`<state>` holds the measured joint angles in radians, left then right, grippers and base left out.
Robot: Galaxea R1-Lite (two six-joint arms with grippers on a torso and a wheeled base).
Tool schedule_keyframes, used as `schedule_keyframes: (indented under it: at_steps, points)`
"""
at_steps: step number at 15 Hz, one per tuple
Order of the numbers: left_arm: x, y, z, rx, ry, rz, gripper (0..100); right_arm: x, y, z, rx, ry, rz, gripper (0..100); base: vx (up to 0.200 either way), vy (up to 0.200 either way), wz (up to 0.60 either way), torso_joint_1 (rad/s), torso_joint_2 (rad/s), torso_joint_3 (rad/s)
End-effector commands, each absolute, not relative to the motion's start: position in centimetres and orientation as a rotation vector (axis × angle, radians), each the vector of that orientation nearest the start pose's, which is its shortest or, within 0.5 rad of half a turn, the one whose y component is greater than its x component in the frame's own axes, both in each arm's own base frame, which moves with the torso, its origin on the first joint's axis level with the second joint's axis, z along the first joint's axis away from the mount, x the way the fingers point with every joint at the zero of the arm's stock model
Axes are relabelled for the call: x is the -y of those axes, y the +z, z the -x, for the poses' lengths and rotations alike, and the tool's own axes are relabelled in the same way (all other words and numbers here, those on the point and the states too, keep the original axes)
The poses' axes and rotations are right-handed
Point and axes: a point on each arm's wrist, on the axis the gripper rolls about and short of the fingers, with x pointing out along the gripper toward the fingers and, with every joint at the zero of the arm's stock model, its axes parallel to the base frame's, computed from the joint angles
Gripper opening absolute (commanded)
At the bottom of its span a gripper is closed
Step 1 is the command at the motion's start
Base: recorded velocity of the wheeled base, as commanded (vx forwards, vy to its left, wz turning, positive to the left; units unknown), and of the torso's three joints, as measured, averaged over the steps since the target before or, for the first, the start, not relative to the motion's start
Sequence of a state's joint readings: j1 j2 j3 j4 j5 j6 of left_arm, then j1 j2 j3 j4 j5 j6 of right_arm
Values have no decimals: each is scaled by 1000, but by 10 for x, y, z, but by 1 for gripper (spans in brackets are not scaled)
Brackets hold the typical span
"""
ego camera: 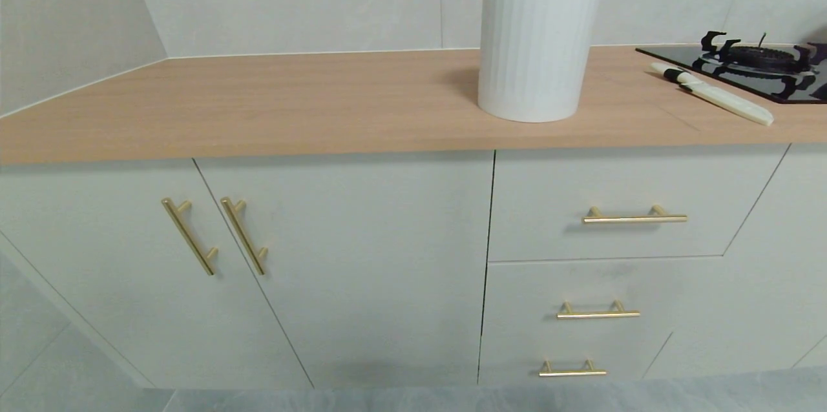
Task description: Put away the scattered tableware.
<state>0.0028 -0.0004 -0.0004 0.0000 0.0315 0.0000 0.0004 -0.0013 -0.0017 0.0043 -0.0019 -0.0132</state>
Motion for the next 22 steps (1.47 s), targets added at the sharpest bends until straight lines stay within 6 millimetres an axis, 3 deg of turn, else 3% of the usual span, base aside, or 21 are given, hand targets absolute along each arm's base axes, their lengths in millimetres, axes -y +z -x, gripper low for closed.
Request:
schedule_keyframes:
  at_steps: [1, 3, 17, 22]
  points:
    - [-1, 75, 23, 0, 35, -2, 100, 0, 75, 23, -3, -2, 14, 100, 0, 0, 0, 0, 0, 0]
    - [-1, 75, 23, 0, 34, -3, 100, 0, 75, 23, -3, -2, 14, 100, 0, 0, 0, 0, 0, 0]
    - [-1, 75, 23, 0, 34, -2, 100, 0, 75, 23, -3, -2, 14, 100, 0, -200, 0, 3, 3, 3]
    - [-1, 75, 23, 0, 35, 0, 100, 0, 75, 23, -3, -2, 14, 100, 0, 0, 0, 0, 0, 0]
